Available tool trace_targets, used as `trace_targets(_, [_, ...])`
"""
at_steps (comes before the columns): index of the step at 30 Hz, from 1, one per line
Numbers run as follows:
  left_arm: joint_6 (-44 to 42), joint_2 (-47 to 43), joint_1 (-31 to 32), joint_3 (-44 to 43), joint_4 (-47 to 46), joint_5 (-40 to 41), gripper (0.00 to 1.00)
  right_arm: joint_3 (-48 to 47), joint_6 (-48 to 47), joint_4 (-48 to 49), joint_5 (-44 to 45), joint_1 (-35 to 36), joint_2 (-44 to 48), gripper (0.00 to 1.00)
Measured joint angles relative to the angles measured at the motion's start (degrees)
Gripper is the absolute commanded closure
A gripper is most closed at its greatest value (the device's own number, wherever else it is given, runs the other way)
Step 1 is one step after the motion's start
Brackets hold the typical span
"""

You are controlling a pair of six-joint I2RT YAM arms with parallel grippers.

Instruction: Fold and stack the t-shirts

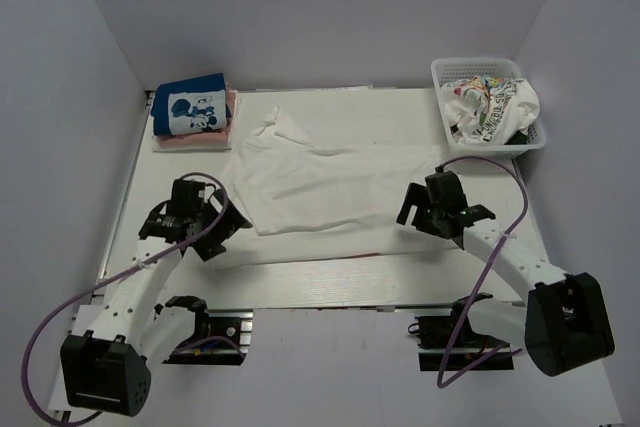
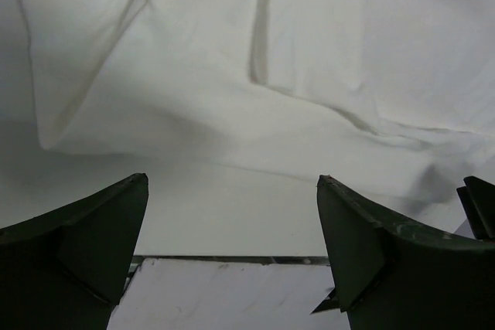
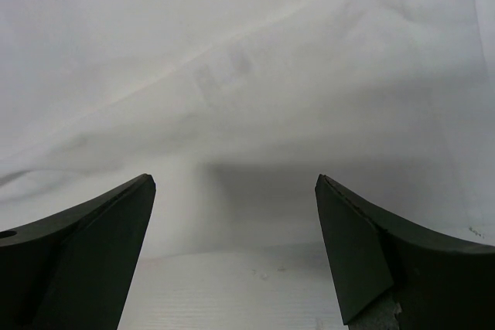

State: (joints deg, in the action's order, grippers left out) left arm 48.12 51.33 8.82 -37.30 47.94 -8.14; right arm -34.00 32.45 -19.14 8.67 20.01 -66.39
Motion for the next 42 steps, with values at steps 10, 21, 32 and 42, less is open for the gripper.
trace_targets(10, [-4.5, 18.9, 2.7, -3.7, -11.2, -2.5, 0.00, -1.4, -0.7, 4.3, 1.0, -0.1, 1.8, 0.10])
trace_targets(21, [-7.7, 30.8, 7.4, -8.5, -16.6, -2.2, 0.24, -3.4, -0.4, 2.5, 9.1, -0.1, -0.5, 0.10])
trace_targets(32, [-8.3, 37.0, 9.8, -11.5, -16.6, -0.7, 1.00, -3.4, 0.2, 0.6, 12.4, -0.5, -1.3, 0.10])
trace_targets(42, [-9.7, 39.3, 10.0, -17.8, -18.5, -0.5, 1.00, -3.4, 0.2, -0.6, 13.7, -1.0, 1.4, 0.10])
